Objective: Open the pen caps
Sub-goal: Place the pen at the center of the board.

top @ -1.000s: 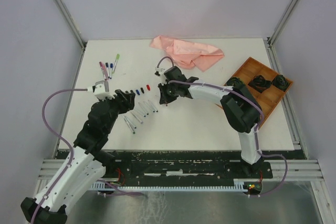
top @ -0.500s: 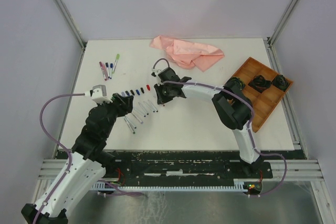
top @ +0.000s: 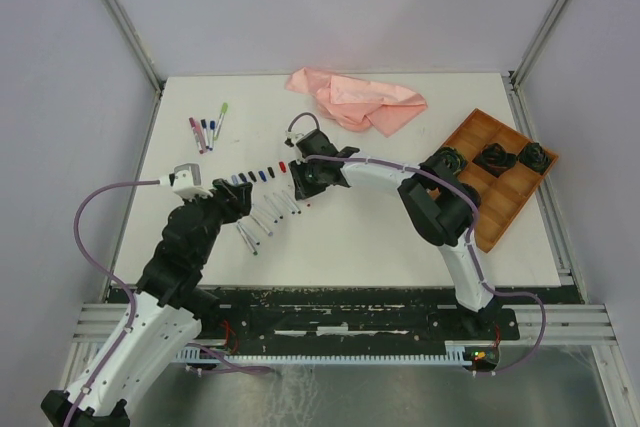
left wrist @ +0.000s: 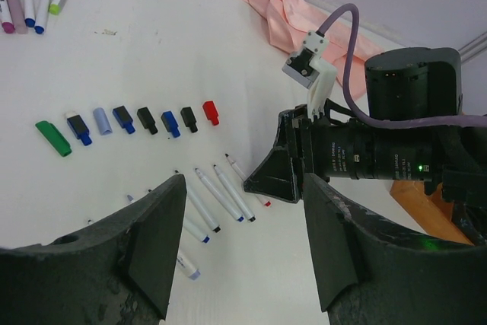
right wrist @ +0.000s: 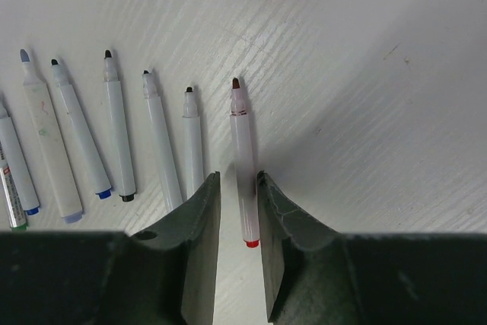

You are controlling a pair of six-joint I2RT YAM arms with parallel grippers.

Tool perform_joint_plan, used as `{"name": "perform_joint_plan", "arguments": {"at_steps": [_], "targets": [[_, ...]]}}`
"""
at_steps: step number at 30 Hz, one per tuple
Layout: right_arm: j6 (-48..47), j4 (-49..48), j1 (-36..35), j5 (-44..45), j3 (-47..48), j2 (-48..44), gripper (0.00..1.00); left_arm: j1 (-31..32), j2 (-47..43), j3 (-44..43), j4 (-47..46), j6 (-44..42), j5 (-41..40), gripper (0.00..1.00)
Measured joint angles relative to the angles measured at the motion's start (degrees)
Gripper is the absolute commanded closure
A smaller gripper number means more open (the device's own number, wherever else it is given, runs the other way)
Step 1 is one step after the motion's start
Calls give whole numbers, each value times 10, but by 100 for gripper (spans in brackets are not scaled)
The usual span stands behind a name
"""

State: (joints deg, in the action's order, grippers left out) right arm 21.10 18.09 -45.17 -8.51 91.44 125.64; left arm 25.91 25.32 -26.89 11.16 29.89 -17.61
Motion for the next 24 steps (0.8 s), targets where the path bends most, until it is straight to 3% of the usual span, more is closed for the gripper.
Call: {"name": "perform_joint_plan", "arguments": {"at_steps": [9,16,24], "targets": [[-3,9,-1,-4,5,0,60,0,1,0,0,0,-3,28],[-19,30,4,-12,6,-13,60,0,22,2,-11,0,-4,18],[-72,54,38,-84,6,-120,61,-18,123,-7,-59,0,-16,15]]}}
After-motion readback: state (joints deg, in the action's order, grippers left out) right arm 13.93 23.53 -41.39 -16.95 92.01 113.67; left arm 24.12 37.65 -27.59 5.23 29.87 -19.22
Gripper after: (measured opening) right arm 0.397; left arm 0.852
